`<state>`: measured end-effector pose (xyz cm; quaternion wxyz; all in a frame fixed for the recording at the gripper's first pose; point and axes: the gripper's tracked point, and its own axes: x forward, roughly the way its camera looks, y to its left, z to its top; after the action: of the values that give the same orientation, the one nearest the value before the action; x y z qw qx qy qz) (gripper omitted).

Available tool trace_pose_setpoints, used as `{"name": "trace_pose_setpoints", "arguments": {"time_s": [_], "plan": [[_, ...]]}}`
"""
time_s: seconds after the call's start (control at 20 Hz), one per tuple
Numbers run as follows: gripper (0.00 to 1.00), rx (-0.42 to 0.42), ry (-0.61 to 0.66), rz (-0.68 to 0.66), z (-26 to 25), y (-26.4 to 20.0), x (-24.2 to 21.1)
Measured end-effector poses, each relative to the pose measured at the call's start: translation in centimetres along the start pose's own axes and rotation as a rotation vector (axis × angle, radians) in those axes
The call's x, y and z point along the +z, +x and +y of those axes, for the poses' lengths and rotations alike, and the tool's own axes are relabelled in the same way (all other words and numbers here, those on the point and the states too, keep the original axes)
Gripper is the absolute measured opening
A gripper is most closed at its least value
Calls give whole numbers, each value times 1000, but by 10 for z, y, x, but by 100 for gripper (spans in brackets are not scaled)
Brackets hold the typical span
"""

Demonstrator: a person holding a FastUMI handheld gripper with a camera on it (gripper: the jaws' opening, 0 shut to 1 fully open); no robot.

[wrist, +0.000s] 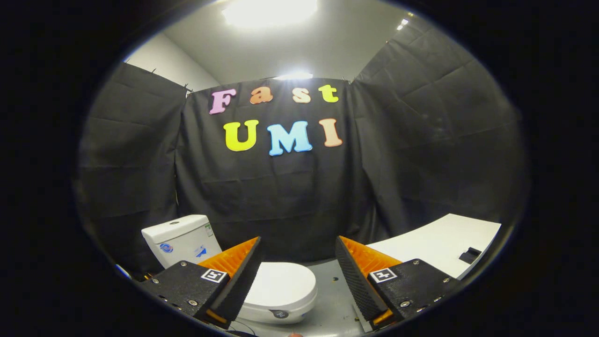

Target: Open the toilet lid.

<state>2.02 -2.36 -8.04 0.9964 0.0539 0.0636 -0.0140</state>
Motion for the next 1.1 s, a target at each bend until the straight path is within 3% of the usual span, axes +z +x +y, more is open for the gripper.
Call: {"name": "trace_pose_setpoints", "arguments": {"time_s": [0.15,0.45,0.65,1.1], "plan": [[95,10,46,35,0,7,-25],[96,38,201,179,11,19,-117],[96,84,222,213,27,27,-148],[96,136,490,299,64,42,-215]]}}
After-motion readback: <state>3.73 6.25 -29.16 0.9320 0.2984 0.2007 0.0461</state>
